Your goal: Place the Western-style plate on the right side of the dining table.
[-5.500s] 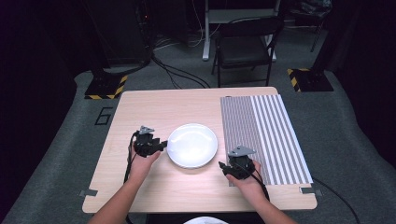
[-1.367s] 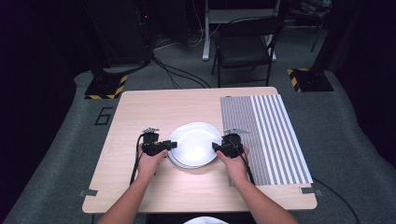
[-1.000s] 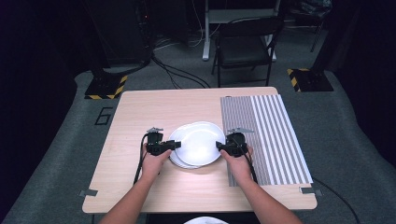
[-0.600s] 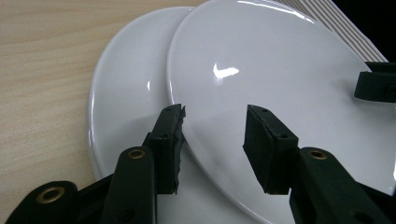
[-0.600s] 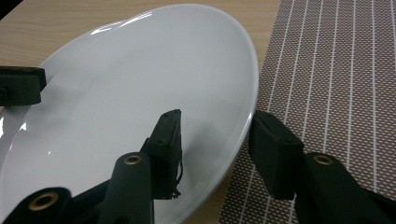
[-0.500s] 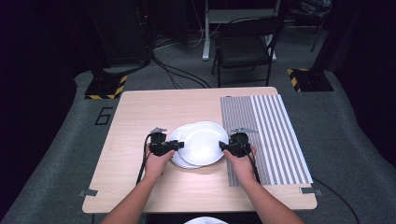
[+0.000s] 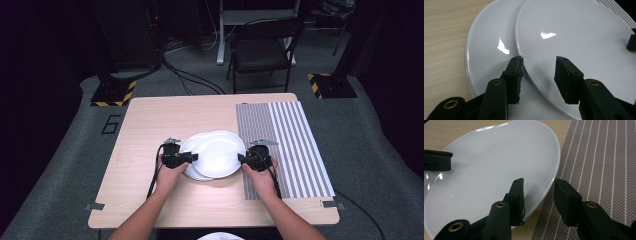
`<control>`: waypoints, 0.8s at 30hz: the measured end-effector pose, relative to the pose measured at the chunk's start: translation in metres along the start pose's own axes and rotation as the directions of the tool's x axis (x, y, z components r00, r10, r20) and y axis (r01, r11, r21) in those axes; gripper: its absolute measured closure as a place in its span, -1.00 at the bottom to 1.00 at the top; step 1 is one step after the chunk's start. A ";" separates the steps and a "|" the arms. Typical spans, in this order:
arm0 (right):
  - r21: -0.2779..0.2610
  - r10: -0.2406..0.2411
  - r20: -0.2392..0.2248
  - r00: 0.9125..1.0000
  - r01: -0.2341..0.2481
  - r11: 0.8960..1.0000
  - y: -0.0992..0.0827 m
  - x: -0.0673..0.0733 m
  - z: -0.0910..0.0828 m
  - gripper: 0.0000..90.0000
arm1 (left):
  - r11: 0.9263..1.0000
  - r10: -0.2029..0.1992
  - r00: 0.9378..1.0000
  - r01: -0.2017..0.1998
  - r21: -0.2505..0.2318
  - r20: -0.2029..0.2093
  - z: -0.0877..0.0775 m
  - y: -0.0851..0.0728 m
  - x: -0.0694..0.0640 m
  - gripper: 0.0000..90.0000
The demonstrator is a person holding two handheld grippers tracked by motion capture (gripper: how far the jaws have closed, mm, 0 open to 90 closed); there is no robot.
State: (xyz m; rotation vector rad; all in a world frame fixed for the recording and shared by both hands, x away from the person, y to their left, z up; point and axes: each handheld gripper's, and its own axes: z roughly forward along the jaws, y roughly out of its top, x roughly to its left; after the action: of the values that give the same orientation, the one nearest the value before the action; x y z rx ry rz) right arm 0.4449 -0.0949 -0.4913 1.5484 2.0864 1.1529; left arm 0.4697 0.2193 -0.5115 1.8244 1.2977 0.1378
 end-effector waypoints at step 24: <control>-0.021 0.062 -0.032 0.998 -0.062 0.998 -0.005 -0.004 -0.004 0.35 | 1.000 0.002 1.000 -0.002 -0.025 -0.013 0.004 -0.001 -0.006 0.28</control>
State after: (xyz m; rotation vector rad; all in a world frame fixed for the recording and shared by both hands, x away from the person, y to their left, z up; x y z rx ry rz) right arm 0.4400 -0.1004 -0.4929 1.6054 2.0518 1.2253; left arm 0.4686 0.2122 -0.5131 1.8064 1.2975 0.1671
